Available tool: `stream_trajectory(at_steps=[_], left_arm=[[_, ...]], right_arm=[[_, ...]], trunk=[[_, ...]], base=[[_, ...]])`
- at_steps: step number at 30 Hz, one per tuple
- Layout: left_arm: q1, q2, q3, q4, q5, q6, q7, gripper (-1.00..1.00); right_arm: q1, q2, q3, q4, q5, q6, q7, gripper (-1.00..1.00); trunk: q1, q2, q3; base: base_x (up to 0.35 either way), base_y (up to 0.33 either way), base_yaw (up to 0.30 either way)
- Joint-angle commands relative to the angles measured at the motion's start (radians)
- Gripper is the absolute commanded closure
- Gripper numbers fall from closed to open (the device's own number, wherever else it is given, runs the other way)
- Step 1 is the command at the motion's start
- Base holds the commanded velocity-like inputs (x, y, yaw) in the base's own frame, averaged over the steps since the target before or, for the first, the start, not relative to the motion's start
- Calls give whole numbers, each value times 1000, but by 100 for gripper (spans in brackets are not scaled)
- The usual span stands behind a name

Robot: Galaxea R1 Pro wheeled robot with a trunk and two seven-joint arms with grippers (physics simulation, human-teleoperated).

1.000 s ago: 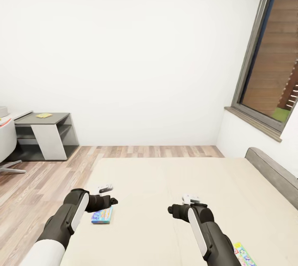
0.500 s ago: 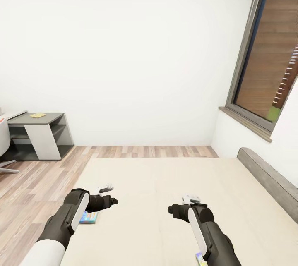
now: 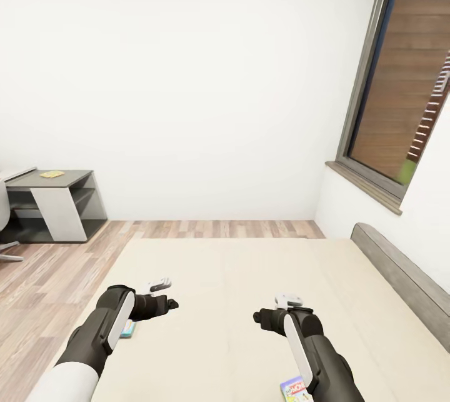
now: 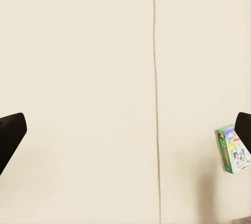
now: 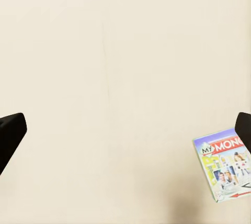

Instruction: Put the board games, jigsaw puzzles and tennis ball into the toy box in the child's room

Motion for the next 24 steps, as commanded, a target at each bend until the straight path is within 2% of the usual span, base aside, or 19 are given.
stream_trajectory(at_steps=[1,19,24], left_arm=[[-1,0,2,-1,2,5,-2,-100],[-1,0,2,-1,2,5,-1,-100],[0,-3,2,-1,2,5,0,-100]], right_arm=[[-1,1,-1,-1,-11,3,-9,-100],[-1,1,0,-1,-10,3,-9,-100],[-1,1,0,-1,-11,3,-9,-100]], trunk=[[1,-2,-2],[1,-2,-2],[1,-2,-2]], base=[[0,-19,0],[0,-4,0],[0,-135,0]])
